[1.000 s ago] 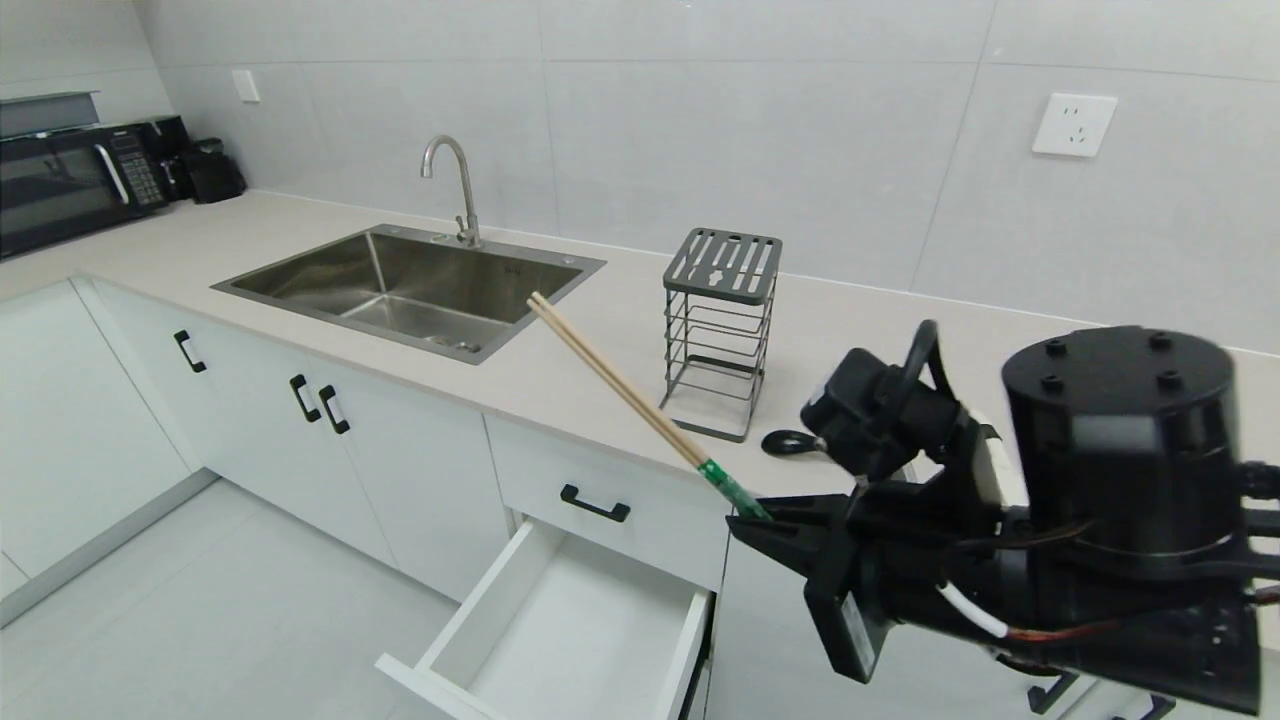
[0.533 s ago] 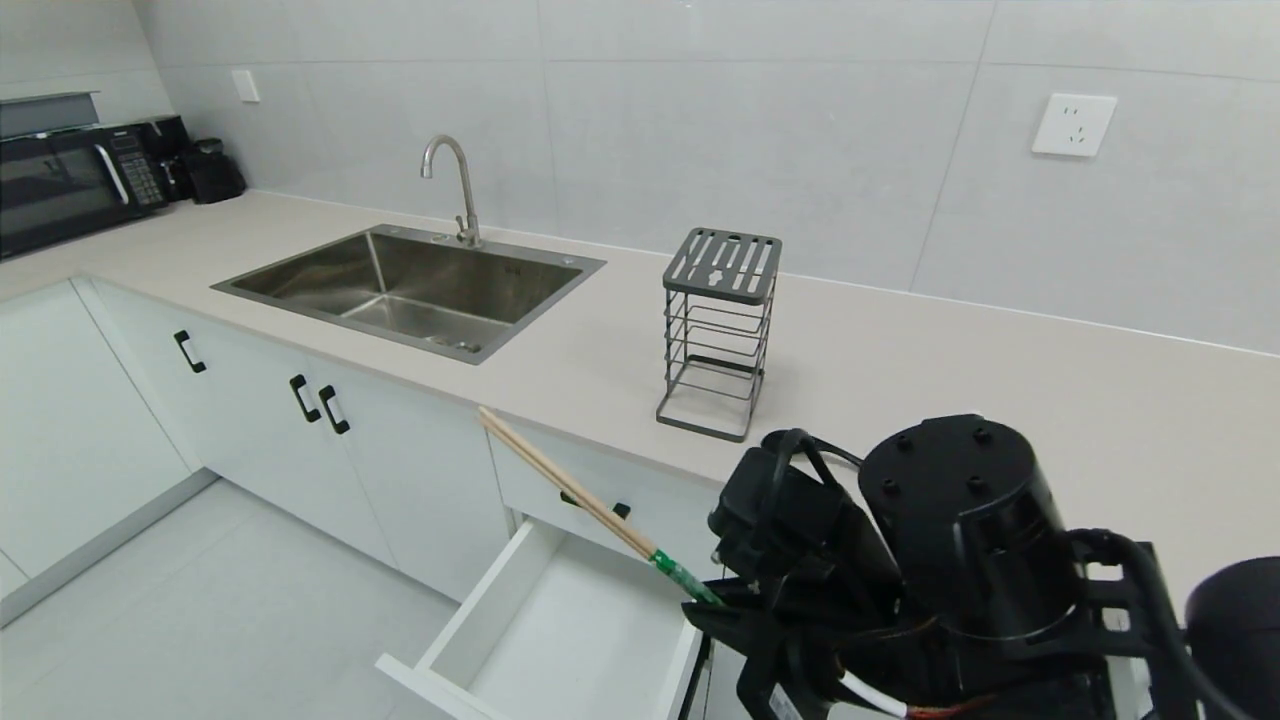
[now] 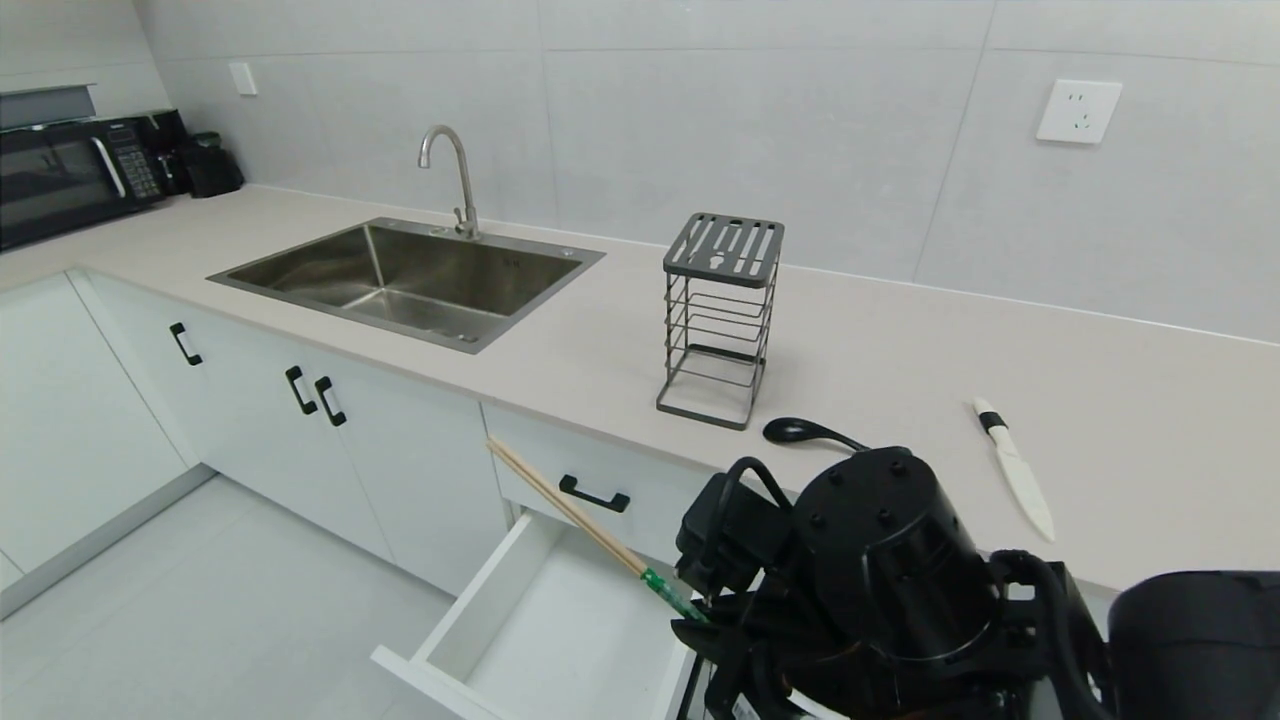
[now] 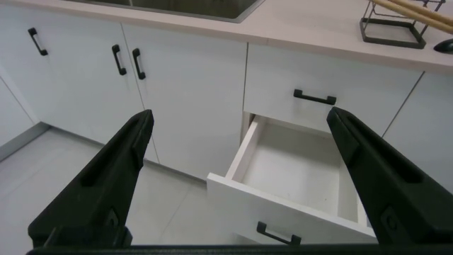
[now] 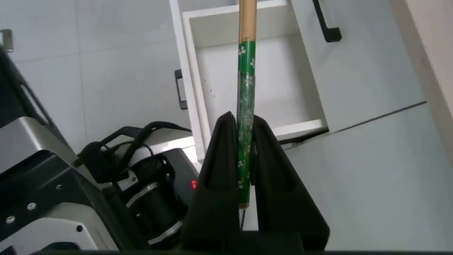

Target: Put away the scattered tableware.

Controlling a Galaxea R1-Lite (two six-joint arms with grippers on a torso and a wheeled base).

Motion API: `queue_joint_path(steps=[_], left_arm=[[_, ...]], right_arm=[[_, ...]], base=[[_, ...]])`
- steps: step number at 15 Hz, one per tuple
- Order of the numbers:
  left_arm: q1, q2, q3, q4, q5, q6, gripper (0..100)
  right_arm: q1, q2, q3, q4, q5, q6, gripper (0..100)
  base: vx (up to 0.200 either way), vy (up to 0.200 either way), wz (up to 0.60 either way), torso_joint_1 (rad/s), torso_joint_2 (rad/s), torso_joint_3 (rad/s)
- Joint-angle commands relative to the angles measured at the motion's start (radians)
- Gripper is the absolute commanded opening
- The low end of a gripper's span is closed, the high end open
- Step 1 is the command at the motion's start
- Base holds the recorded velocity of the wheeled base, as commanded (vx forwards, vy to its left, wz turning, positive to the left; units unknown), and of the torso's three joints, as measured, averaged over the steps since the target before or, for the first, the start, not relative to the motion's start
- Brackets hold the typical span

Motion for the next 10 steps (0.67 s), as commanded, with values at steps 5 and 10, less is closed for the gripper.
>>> queue_joint_path(steps=[5, 10], left_arm=[[0.001, 0.002, 0.0, 0.0, 0.0, -0.001, 100], [0.001, 0.002, 0.0, 0.0, 0.0, -0.001, 100]], right_arm=[[0.021, 0.053, -0.031, 0.0, -0.02, -0.003, 0], [0.024, 0.169, -0.14, 0.0, -0.02, -0.059, 0]], base=[[0.0, 0.0, 0.0, -0.107, 0.2, 0.104], [0.0, 0.0, 0.0, -0.017, 0.04, 0.02]])
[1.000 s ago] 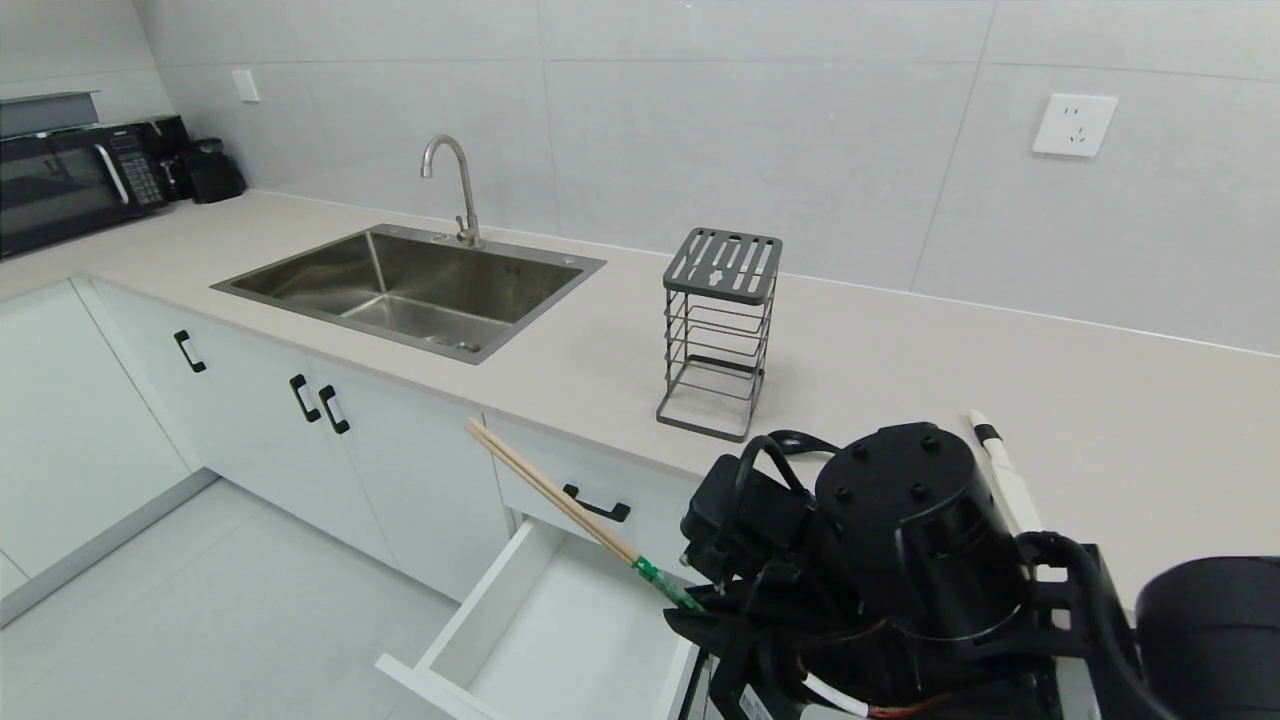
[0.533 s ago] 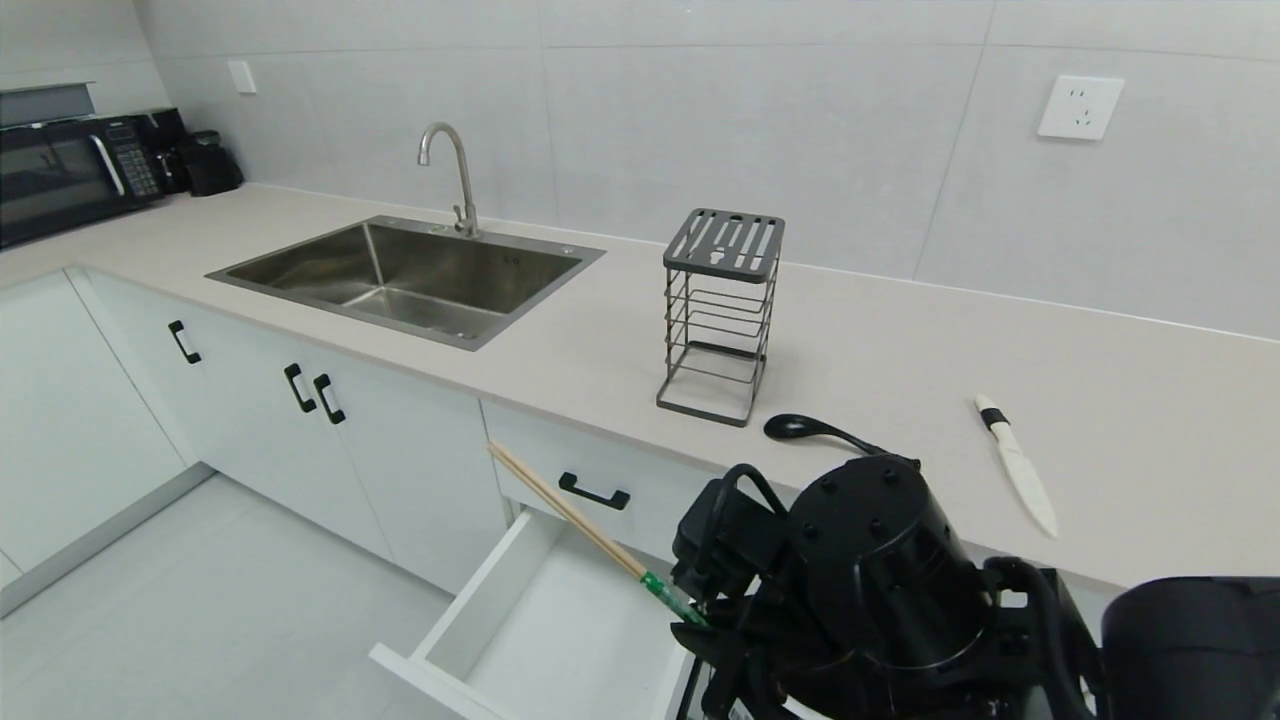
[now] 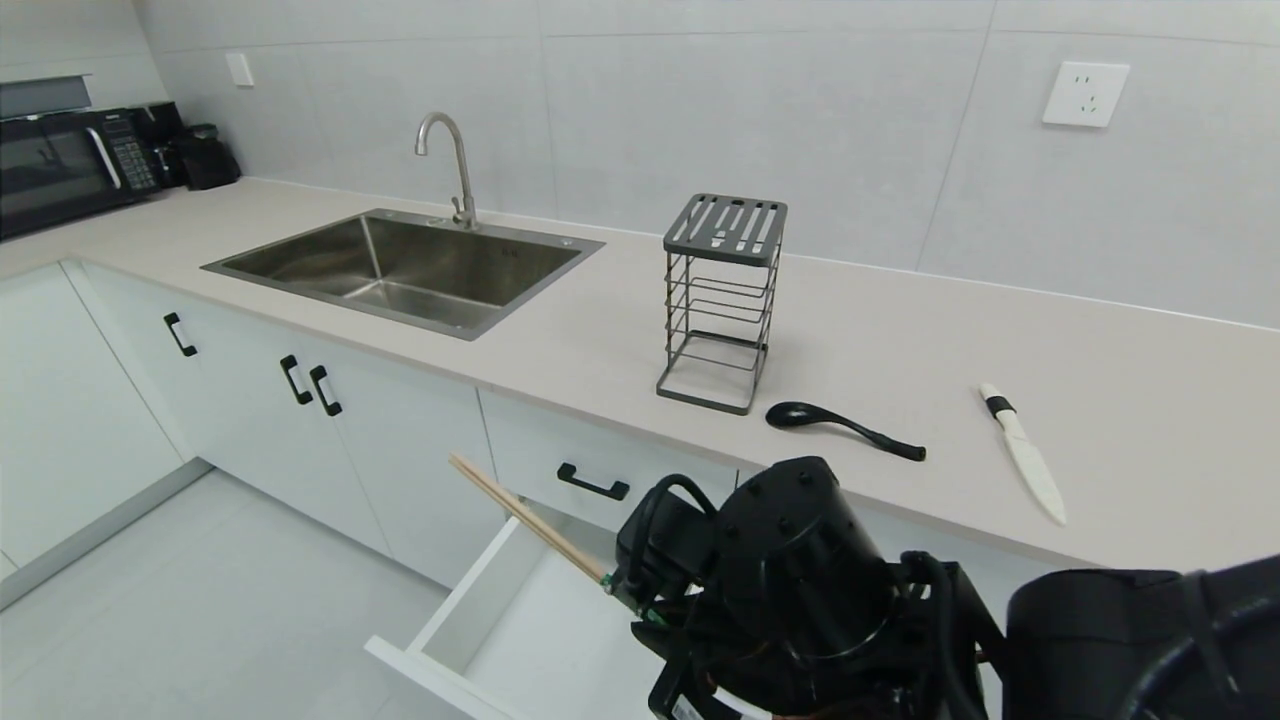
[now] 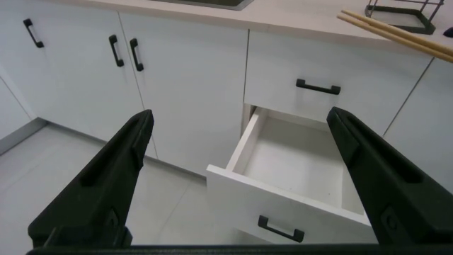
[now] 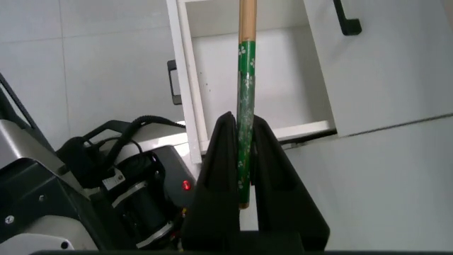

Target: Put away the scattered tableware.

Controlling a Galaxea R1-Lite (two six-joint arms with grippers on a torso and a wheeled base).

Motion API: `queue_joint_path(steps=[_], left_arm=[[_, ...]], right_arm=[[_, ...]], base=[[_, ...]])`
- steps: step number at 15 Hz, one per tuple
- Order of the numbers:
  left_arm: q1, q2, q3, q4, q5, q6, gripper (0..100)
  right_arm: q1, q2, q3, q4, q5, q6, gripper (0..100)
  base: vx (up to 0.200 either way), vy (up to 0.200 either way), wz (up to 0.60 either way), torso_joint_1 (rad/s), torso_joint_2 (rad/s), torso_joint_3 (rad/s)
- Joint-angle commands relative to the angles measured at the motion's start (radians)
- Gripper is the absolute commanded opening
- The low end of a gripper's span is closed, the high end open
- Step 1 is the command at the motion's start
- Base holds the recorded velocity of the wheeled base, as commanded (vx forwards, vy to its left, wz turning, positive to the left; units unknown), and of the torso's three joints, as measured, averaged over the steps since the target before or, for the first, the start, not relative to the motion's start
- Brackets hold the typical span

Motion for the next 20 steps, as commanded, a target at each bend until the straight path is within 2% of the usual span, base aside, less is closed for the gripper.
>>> queue_joint_path(steps=[1, 5, 13, 20], left_arm=[[0.001, 0.0, 0.0, 0.001, 0.0, -0.001, 100], [-0.001, 0.002, 0.0, 0.001, 0.0, 0.001, 100], [0.001, 0.002, 0.0, 0.001, 0.0, -0.001, 100], [0.001, 0.002, 0.0, 0.001, 0.0, -0.001, 100]], right_arm=[[-0.007, 0.077, -0.073, 0.001, 0.0, -0.029, 0], [-0.038, 0.138, -0.141, 0.004, 0.0, -0.061, 0], [-0.052, 0.239, -0.251, 0.007, 0.001, -0.118, 0], [-0.069, 0.318, -0.29, 0.007, 0.001, -0.14, 0]], base=[[0.0, 0.0, 0.0, -0.095, 0.18, 0.1], [0.0, 0.0, 0.0, -0.157, 0.3, 0.149], [0.0, 0.0, 0.0, -0.051, 0.1, 0.051], [0.0, 0.0, 0.0, -0.005, 0.01, 0.005]])
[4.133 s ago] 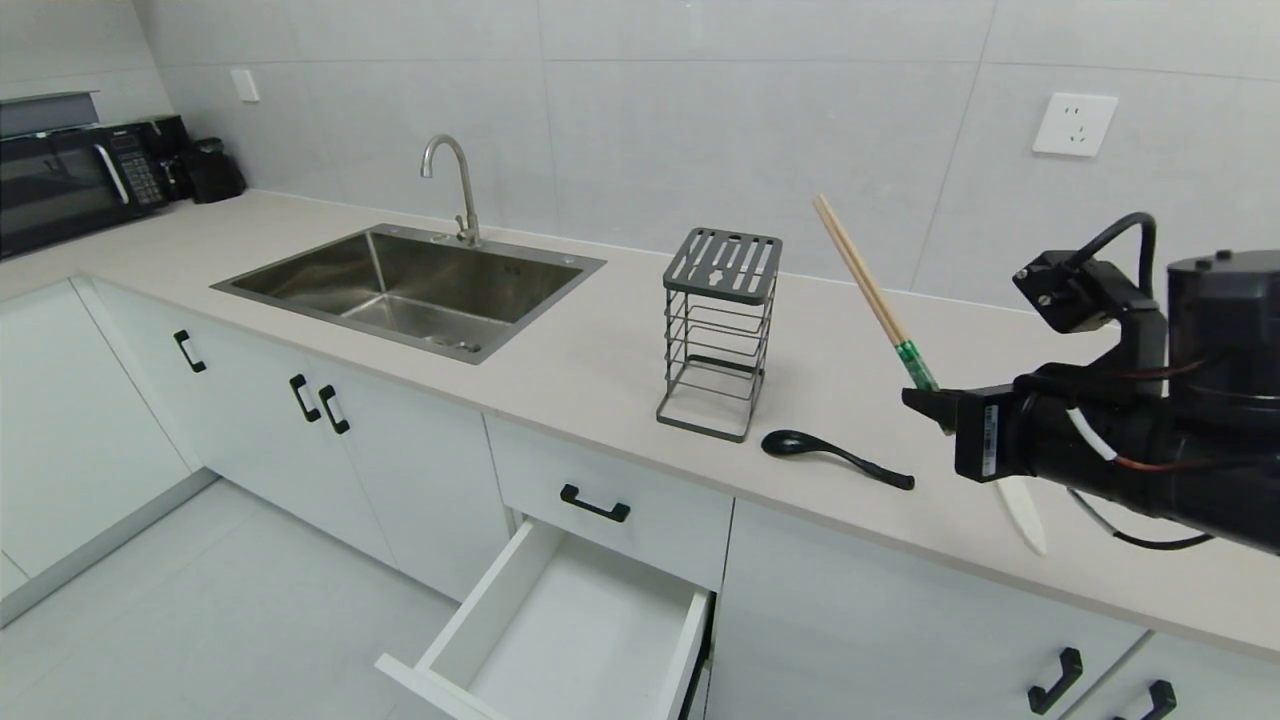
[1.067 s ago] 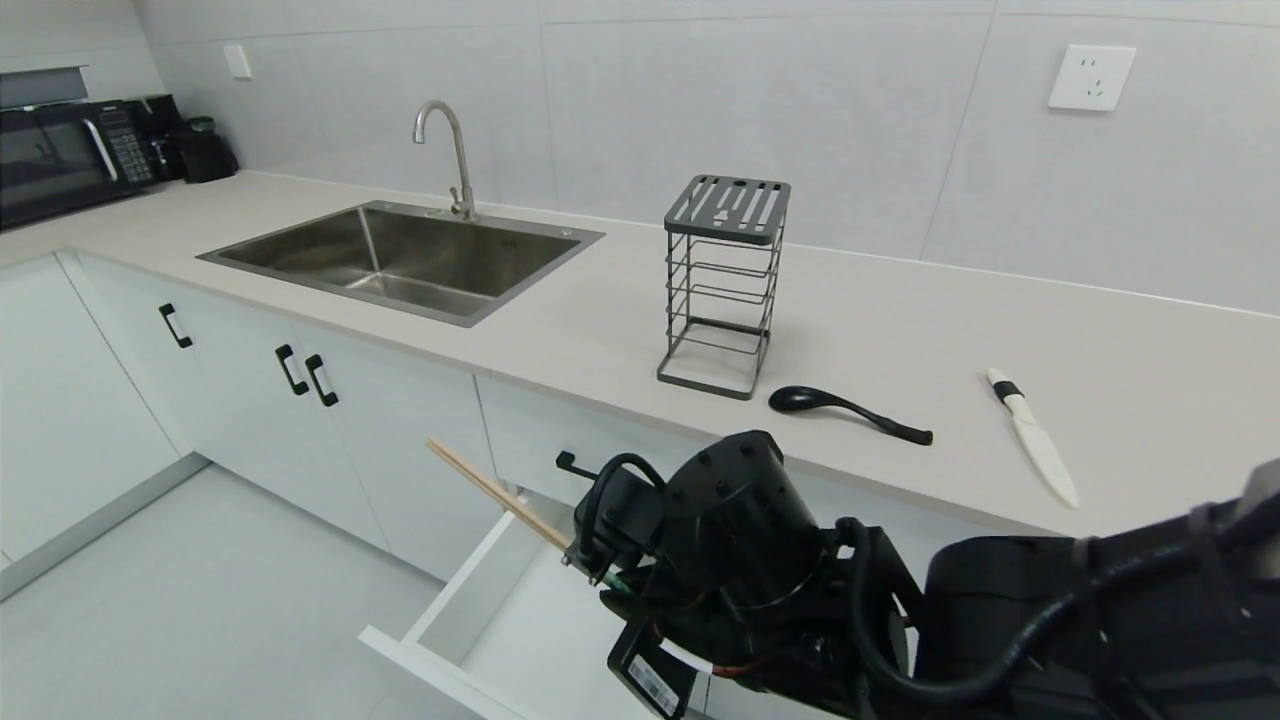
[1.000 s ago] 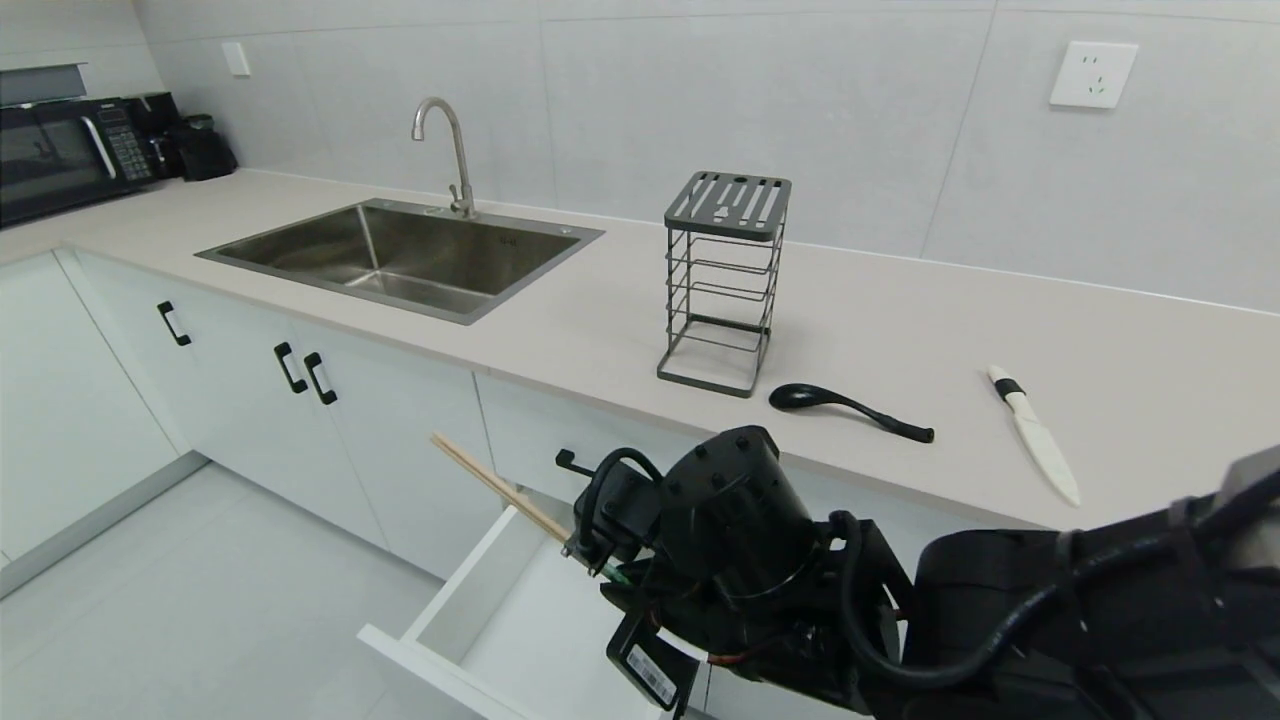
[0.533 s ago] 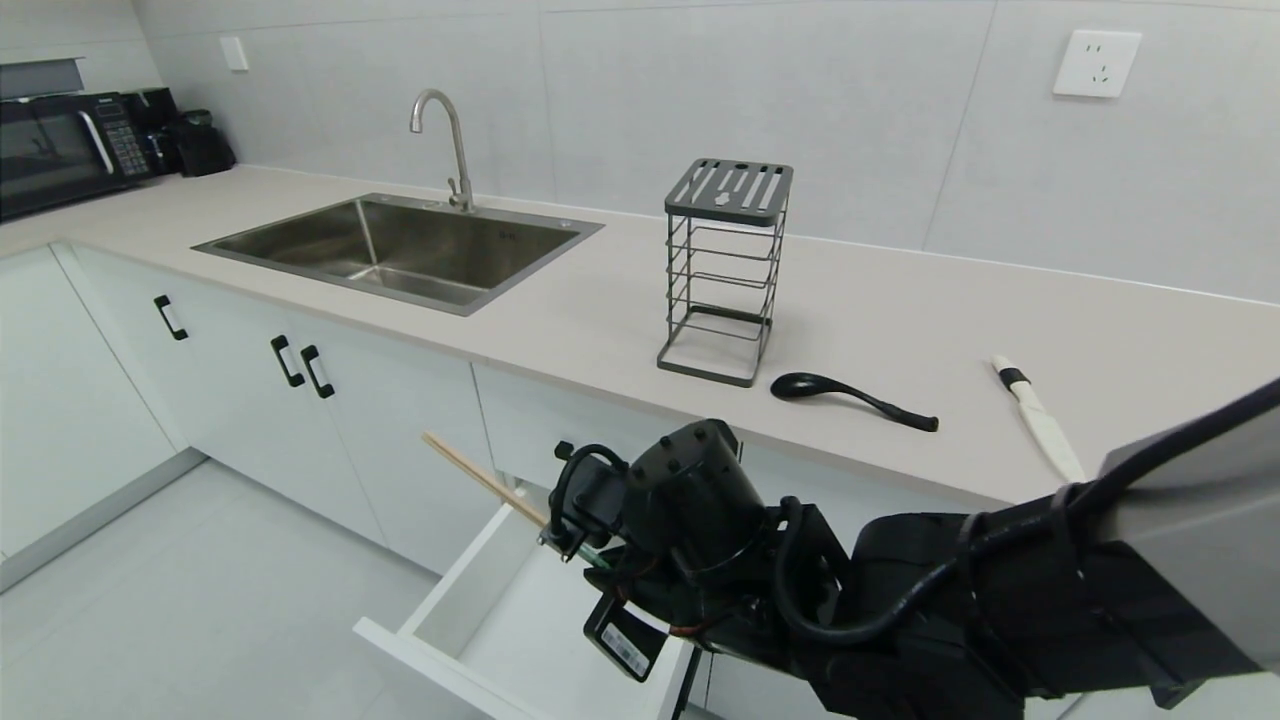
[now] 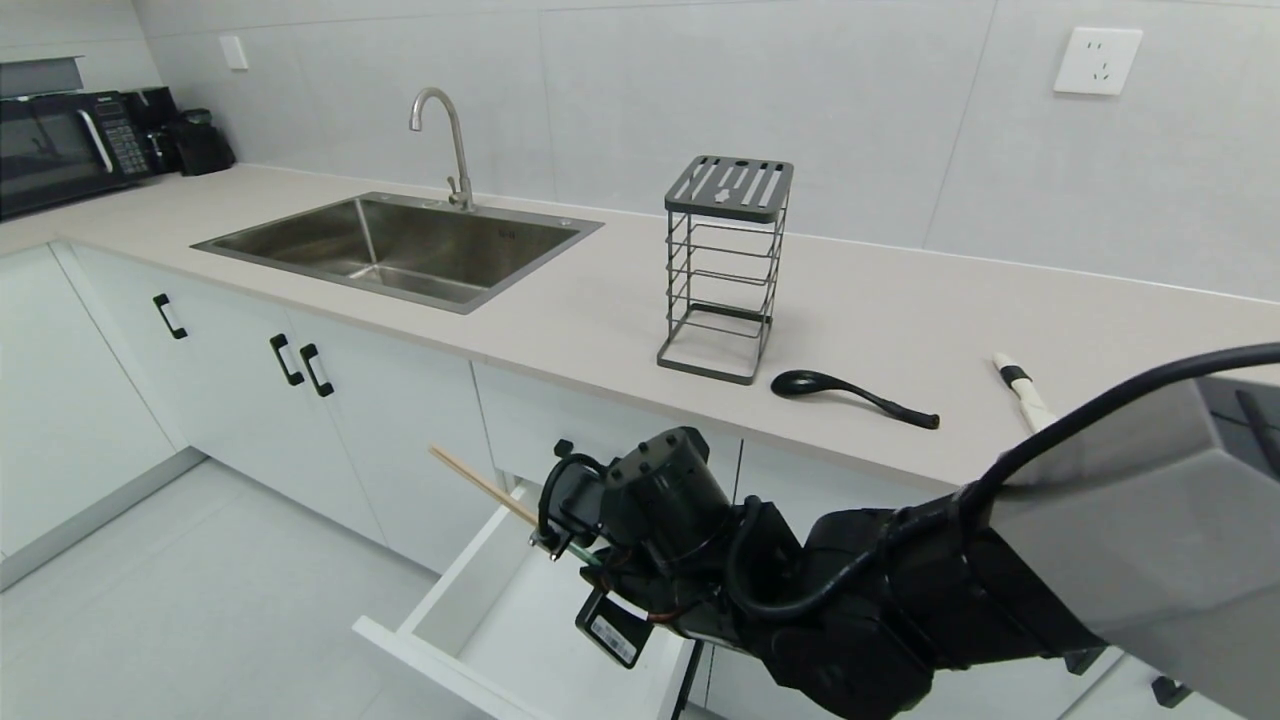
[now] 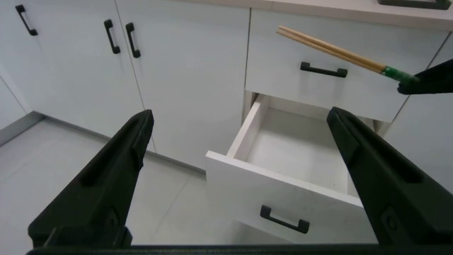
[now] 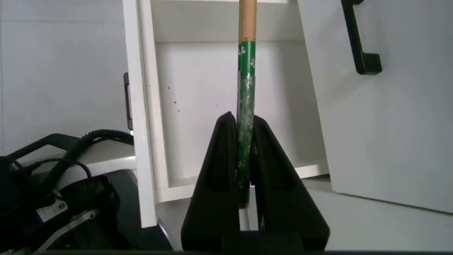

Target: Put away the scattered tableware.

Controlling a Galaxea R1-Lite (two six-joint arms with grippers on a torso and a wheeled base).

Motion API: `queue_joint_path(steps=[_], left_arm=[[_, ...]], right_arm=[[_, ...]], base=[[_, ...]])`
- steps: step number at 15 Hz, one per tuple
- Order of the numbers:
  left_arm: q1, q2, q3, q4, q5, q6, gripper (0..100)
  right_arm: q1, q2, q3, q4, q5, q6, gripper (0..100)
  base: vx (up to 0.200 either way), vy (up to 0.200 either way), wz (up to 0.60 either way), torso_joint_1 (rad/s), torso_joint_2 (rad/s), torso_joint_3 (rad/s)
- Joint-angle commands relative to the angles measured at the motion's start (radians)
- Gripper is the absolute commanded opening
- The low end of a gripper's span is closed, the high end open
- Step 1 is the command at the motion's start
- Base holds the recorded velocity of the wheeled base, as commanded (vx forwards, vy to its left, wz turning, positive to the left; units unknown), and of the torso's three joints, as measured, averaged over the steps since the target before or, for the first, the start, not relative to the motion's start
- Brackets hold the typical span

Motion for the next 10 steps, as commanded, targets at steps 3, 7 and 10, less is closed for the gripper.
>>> queue_joint_path(steps=[3, 7, 10], left_arm=[[0.0, 0.002, 0.0, -0.001, 0.0, -0.001, 100], [0.0, 0.002, 0.0, -0.001, 0.0, -0.001, 100], [-0.001, 0.002, 0.0, -0.001, 0.0, -0.001, 100]], right_arm=[[-0.001, 0.049, -0.013, -0.002, 0.004, -0.002, 0], [-0.001, 0.075, -0.036, -0.002, 0.006, -0.004, 0], [-0.012, 0.098, -0.04, -0.005, 0.003, -0.005, 0]], base=[[0.0, 0.0, 0.0, 0.0, 0.0, 0.0], [0.0, 0.0, 0.0, -0.15, 0.3, 0.139], [0.0, 0.0, 0.0, -0.032, 0.07, 0.031]])
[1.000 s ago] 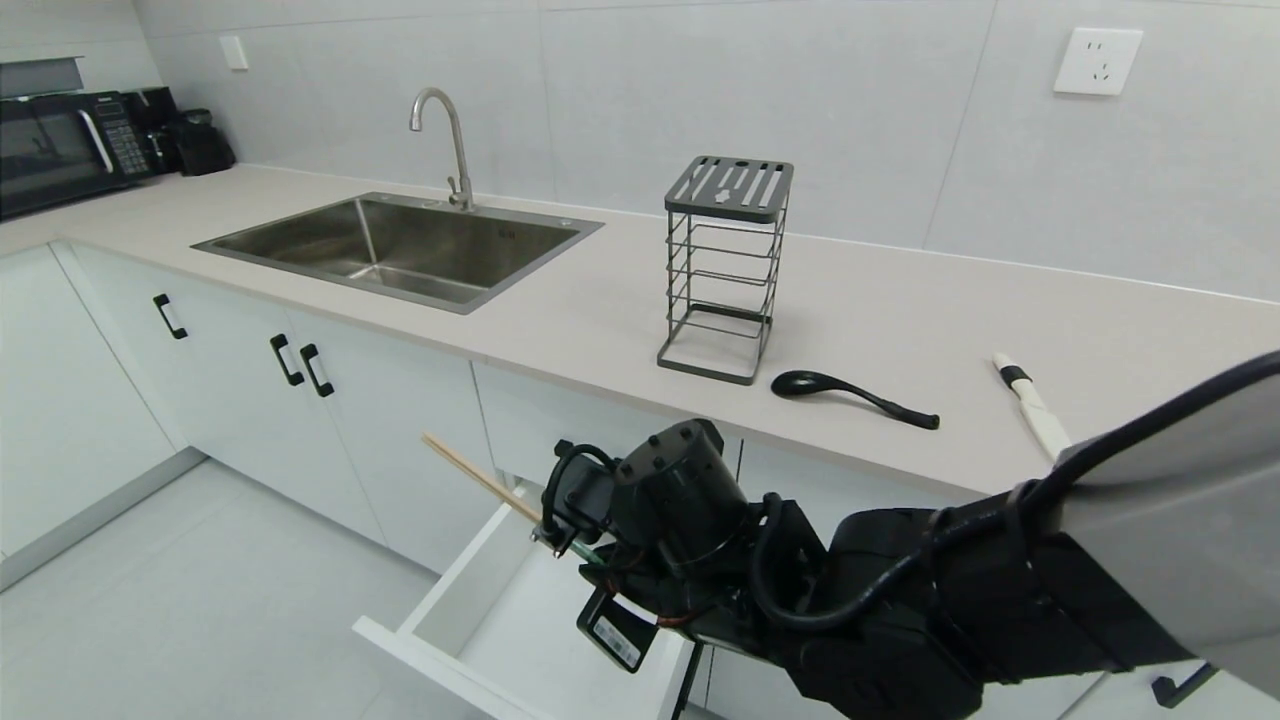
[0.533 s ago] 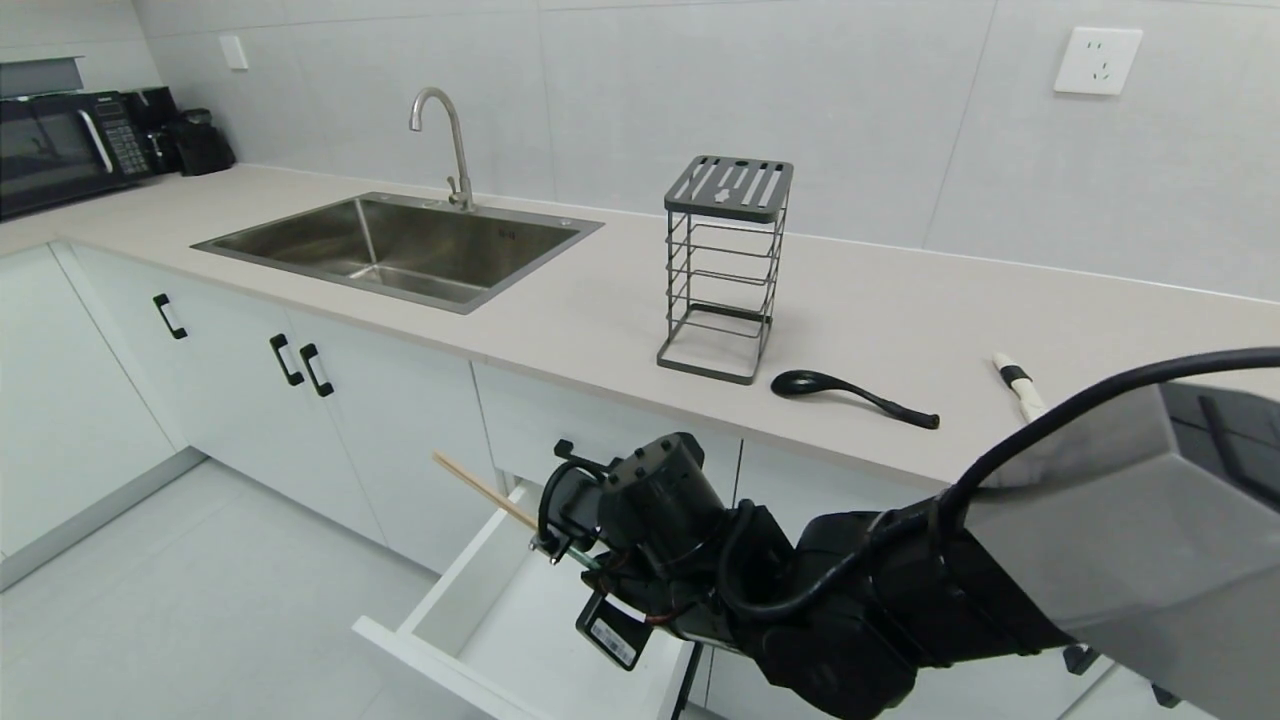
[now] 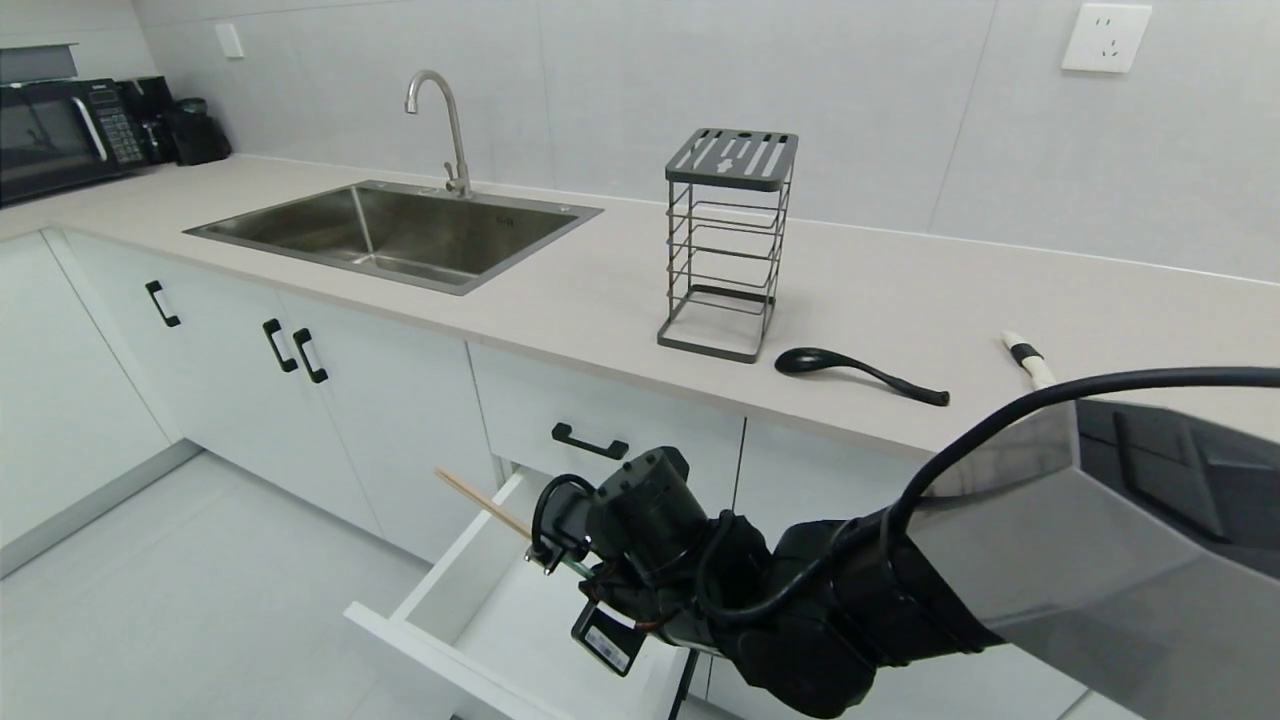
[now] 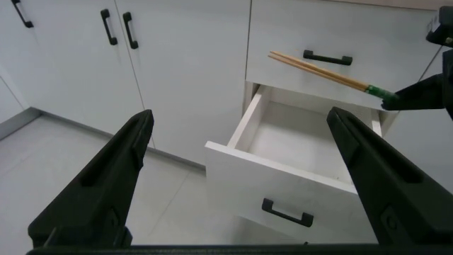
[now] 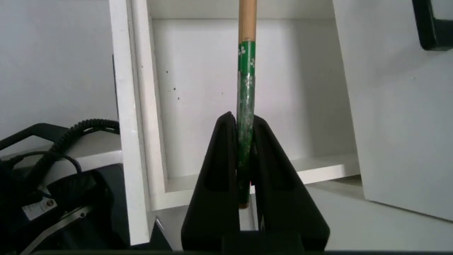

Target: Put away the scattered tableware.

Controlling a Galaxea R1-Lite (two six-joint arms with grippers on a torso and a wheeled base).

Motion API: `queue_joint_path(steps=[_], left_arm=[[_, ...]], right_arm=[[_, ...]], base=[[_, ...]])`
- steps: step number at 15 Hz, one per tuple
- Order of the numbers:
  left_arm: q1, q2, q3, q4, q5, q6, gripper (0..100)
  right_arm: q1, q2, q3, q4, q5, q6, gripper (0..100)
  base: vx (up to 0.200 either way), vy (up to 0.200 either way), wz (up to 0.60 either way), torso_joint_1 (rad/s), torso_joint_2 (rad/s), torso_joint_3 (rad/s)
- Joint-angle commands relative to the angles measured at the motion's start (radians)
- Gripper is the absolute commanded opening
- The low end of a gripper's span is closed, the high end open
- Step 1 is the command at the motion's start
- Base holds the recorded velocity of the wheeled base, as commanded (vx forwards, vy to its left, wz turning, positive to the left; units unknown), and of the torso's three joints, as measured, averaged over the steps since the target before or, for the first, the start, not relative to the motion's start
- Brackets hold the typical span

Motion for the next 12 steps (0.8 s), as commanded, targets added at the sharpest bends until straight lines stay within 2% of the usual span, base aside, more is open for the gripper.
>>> queue_joint_path(steps=[1, 4, 8, 12], left_arm=[[0.0, 0.002, 0.0, 0.001, 0.0, 0.001, 100], [0.0, 0.002, 0.0, 0.001, 0.0, -0.001, 100], [-0.001, 0.0, 0.0, 0.001, 0.0, -0.001, 100], [0.0, 0.0, 0.0, 0.001, 0.0, -0.001, 100]], right_arm=[[-0.006, 0.023, -0.015, 0.0, -0.002, -0.001, 0], [-0.015, 0.045, -0.025, 0.0, -0.002, -0.002, 0], [-0.026, 0.085, -0.048, -0.002, 0.001, -0.004, 0], [-0.028, 0.103, -0.054, -0.002, 0.001, -0.004, 0]], base=[[0.0, 0.0, 0.0, -0.115, 0.2, 0.119], [0.0, 0.0, 0.0, -0.17, 0.32, 0.15], [0.0, 0.0, 0.0, -0.048, 0.09, 0.043], [0.0, 0.0, 0.0, -0.144, 0.28, 0.124]])
